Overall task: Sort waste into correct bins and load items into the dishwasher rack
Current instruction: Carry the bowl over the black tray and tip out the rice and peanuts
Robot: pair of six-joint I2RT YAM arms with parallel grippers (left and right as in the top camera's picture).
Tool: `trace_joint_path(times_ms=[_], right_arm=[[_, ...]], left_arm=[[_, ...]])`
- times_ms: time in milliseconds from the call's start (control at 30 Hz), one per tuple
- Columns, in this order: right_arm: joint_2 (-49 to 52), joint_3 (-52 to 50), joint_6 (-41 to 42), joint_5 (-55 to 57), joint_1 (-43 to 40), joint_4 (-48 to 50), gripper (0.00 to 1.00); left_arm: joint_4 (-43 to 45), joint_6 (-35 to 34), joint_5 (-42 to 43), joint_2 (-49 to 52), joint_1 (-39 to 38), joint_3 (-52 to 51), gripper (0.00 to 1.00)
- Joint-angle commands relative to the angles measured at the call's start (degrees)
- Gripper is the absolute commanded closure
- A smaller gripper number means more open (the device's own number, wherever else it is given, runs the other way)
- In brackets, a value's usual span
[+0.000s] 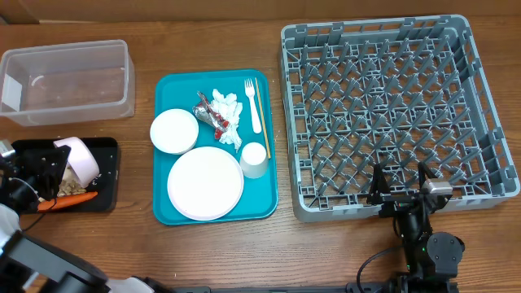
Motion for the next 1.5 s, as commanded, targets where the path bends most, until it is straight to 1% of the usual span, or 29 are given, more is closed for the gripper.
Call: trace_joint_path(times_ms=[0, 100, 200, 267, 333, 400, 533, 600, 667, 700, 800, 867, 967, 1033, 1100, 1167, 1233, 1333, 1400, 1467], right_arm=[[-0.55, -0.59, -0.17, 0.31, -0.2, 0.28, 0.0], [-0.55, -0.59, -0.17, 0.31, -0.2, 0.28, 0.0], [-0.55, -0.59, -0.17, 0.31, -0.2, 0.28, 0.0], [-0.55, -0.59, -0.17, 0.31, -0.2, 0.28, 0.0], [-0.55, -0.59, -0.17, 0.31, -0.2, 0.28, 0.0], [-0.55, -0.59, -0.17, 0.31, -0.2, 0.28, 0.0], [-0.55, -0.59, -0.17, 0.31, -0.2, 0.28, 0.0], [-0.55, -0.59, -0.17, 0.31, -0.2, 0.28, 0.0], [-0.55, -0.59, -0.17, 0.31, -0.2, 0.28, 0.0], [-0.55, -0.59, -0.17, 0.31, -0.2, 0.28, 0.0], [-0.55, -0.59, -0.17, 0.31, -0.2, 0.28, 0.0], [-0.55, -0.59, -0.17, 0.31, -0.2, 0.28, 0.0], [-0.55, -0.59, -0.17, 0.31, -0.2, 0.28, 0.0], [-0.55, -0.59, -0.17, 0.31, -0.2, 0.28, 0.0], [-0.55, -0.59, -0.17, 0.31, -0.2, 0.28, 0.0], [-0.55, -0.59, -0.17, 0.31, -0.2, 0.28, 0.0], [-0.55, -0.59, -0.17, 0.31, -0.2, 0.28, 0.0], [-0.55, -0.59, -0.17, 0.31, -0.2, 0.28, 0.0], [-0.55, -0.59, -0.17, 0.31, -0.2, 0.28, 0.0], [-0.55, -0.59, -0.17, 0.31, -0.2, 0.28, 0.0]], left_arm=[[1.18, -0.55, 9.29, 3.65, 1.14, -0.35, 0.96], [2.01, -0.09, 12.31, 5.84, 1.79, -0.35, 0.96], [2.23, 2.1, 15.61, 6.43, 2.43, -0.35, 0.96], [2.4, 2.05, 16.63, 6.43, 2.95, -0.35, 0.96], [2.93, 1.92, 15.43, 6.43, 3.63, -0.35, 0.96], [3.67, -0.2, 13.92, 6.45, 4.26, -0.35, 0.96], [4.55, -1.25, 17.51, 6.47, 5.27, -0.35, 0.96], [4.59, -2.95, 18.34, 6.47, 5.46, -0.37, 0.96], [4.76, -4.02, 24.22, 6.47, 5.44, -0.46, 0.96], [5.6, -4.28, 24.83, 6.47, 5.4, -0.46, 0.96], [5.73, -5.35, 20.72, 6.47, 5.46, -0.46, 0.96], [5.7, -5.49, 19.63, 6.47, 5.51, -0.5, 0.96], [5.42, -6.95, 20.31, 6.47, 5.49, -0.57, 0.96], [4.79, -9.22, 21.75, 6.47, 5.49, -0.57, 0.96], [5.77, -10.56, 22.64, 6.47, 5.49, -0.57, 0.96], [6.84, -11.02, 22.03, 6.47, 5.49, -0.57, 0.96], [6.45, -11.74, 23.61, 6.47, 5.49, -0.57, 0.96], [8.31, -11.82, 21.16, 6.47, 5.51, -0.57, 0.96], [8.04, -12.5, 23.91, 6.47, 5.49, -0.57, 0.96], [9.68, -12.46, 22.91, 6.47, 5.4, -0.57, 0.96]])
